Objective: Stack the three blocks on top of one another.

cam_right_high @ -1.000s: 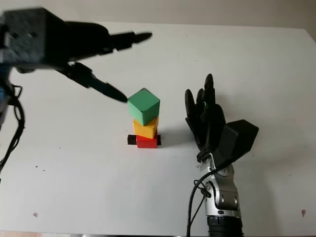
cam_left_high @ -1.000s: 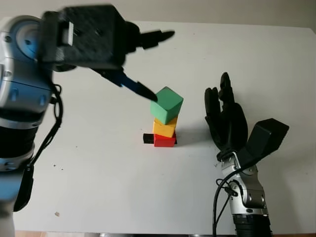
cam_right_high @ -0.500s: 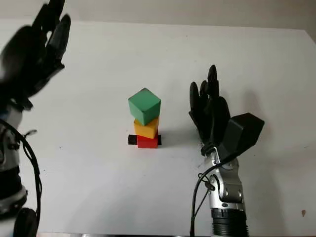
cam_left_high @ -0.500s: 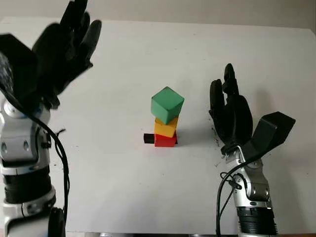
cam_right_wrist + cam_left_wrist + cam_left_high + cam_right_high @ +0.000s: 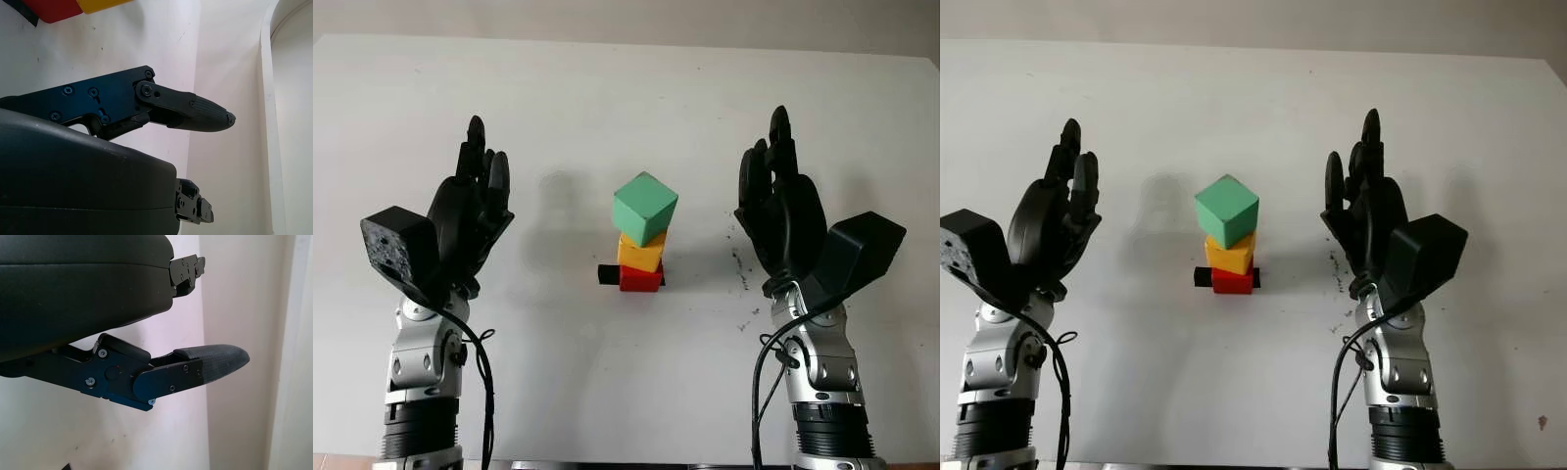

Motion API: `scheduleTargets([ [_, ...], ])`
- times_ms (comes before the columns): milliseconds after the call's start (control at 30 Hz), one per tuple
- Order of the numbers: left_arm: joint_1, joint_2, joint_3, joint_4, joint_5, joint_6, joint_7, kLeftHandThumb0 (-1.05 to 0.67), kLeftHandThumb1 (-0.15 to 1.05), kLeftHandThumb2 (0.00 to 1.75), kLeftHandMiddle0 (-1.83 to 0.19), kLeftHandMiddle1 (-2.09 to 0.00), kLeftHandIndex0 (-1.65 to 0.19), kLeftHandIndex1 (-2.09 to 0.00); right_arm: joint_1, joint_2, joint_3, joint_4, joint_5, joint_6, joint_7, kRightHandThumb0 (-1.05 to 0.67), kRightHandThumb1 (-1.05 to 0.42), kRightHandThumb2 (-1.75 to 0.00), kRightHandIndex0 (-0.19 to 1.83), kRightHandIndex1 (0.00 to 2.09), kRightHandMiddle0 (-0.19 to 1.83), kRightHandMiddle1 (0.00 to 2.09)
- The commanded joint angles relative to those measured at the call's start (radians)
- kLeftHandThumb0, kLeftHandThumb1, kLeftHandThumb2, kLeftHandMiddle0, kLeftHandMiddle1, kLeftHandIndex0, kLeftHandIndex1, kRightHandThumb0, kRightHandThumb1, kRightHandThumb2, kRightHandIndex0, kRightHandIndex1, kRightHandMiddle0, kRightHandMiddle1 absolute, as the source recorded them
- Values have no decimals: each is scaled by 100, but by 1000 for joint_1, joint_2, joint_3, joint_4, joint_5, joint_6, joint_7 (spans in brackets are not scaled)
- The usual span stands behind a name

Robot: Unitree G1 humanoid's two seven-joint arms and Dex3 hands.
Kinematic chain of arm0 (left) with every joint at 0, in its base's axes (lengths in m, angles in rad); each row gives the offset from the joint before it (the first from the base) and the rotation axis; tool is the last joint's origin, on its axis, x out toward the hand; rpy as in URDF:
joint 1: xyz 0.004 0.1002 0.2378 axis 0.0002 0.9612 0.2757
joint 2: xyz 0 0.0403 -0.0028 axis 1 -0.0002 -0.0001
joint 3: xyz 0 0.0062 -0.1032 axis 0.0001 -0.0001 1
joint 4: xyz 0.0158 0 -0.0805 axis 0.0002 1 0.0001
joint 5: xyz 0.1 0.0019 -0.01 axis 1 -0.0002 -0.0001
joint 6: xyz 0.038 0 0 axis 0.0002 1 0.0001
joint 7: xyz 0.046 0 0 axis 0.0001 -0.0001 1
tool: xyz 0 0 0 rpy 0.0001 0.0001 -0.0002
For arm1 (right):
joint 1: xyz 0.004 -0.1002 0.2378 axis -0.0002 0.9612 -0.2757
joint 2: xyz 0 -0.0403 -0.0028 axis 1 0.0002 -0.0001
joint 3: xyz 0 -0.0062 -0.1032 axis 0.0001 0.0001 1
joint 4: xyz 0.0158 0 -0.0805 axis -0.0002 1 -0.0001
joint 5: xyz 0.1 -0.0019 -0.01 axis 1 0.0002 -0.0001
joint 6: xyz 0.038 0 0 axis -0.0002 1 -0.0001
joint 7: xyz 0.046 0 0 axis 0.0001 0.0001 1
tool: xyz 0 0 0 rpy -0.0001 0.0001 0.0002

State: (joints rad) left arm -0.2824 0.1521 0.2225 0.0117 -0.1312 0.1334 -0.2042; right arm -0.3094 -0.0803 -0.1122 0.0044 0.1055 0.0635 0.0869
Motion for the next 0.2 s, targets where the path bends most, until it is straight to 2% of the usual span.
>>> scheduleTargets([
  [0,37,-9,-20,-31,-6,-14,1,-78,105,69,19,0,19,0,11,-10,4,-29,-3,15,-3,-67,-105,-65,-19,0,-19,0],
  [167,61,-24,-44,-70,-24,-3,14,-77,105,70,19,0,19,0,22,-11,9,-43,-2,32,6,-67,-105,-66,-19,0,-19,0],
])
